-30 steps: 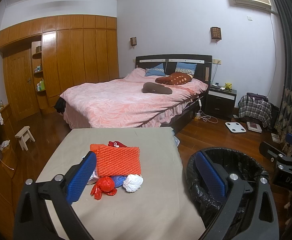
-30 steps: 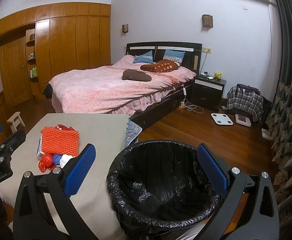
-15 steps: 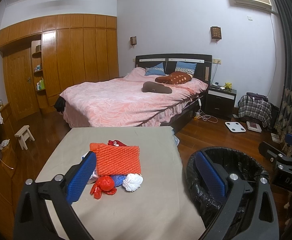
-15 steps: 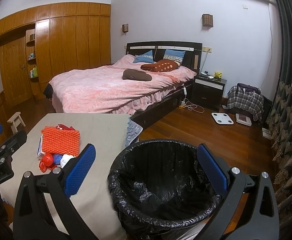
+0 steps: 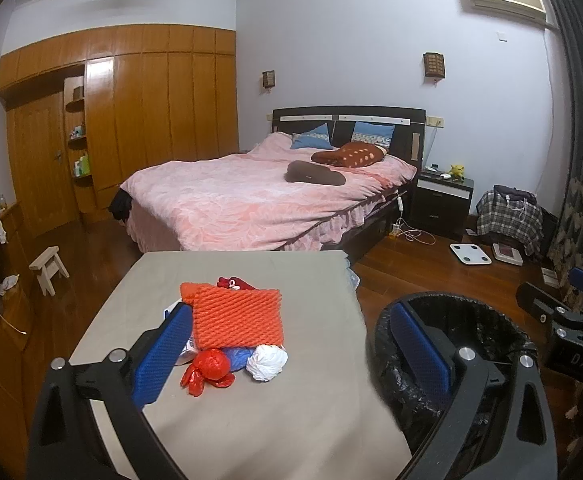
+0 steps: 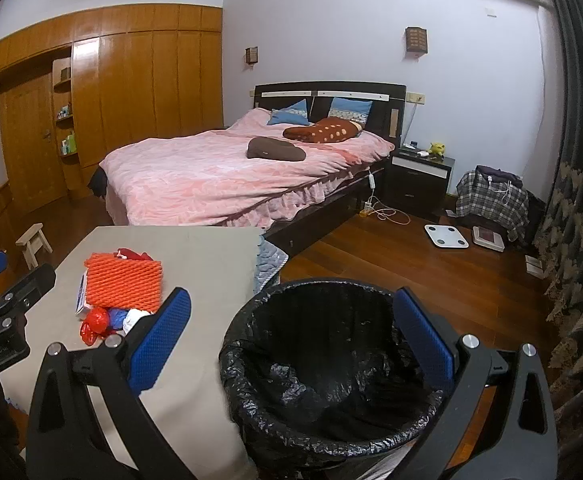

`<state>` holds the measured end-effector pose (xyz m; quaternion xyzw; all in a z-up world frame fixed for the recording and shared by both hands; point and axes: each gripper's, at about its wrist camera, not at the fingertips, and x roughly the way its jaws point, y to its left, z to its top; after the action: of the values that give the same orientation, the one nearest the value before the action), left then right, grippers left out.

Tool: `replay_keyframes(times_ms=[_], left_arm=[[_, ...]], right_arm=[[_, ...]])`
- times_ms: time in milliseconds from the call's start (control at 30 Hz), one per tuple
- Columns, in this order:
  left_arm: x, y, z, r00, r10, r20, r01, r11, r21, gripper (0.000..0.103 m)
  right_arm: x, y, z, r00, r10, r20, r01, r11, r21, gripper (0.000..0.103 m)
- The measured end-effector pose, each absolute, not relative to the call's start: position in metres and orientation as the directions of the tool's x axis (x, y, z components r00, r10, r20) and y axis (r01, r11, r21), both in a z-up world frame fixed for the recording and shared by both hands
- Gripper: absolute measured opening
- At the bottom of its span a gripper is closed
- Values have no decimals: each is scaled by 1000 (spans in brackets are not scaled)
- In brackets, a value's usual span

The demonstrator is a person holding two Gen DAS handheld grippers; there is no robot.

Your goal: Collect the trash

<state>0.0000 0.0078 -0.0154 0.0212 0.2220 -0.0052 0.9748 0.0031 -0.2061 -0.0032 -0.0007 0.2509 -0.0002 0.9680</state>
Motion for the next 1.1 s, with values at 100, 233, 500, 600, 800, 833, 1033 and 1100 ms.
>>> replay_keyframes(times_ms=[100, 233, 500, 600, 800, 833, 1033, 1100], left_arm=[[0, 8, -18, 901, 2, -435, 15, 999, 35, 97], [2, 14, -16, 900, 8, -436, 6, 1000, 31, 97], [10, 41, -21, 907, 27, -421, -19, 1000, 23, 97], [19, 68, -33, 898, 75, -433, -75, 997, 18, 97], [38, 111, -59, 865, 177, -470, -164, 984, 70, 97], [41, 118, -65, 857, 189, -479, -174, 982, 75, 97], [53, 147, -93, 829, 217, -516, -203, 976, 83, 97], [57, 155, -102, 819, 210, -534, -202, 977, 75, 97]], right_arm=[[5, -202, -3, 874, 3, -486, -4, 1000, -1, 98], [9, -197, -3, 873, 14, -487, -14, 1000, 3, 98], [30, -176, -12, 871, 54, -488, -56, 998, 9, 98], [45, -160, -23, 867, 76, -493, -80, 997, 13, 98], [74, -129, -52, 850, 130, -510, -125, 991, 45, 98], [80, -121, -58, 845, 139, -516, -135, 990, 45, 98], [109, -79, -94, 802, 206, -561, -205, 977, 66, 98], [116, -66, -105, 789, 221, -573, -225, 972, 64, 98]])
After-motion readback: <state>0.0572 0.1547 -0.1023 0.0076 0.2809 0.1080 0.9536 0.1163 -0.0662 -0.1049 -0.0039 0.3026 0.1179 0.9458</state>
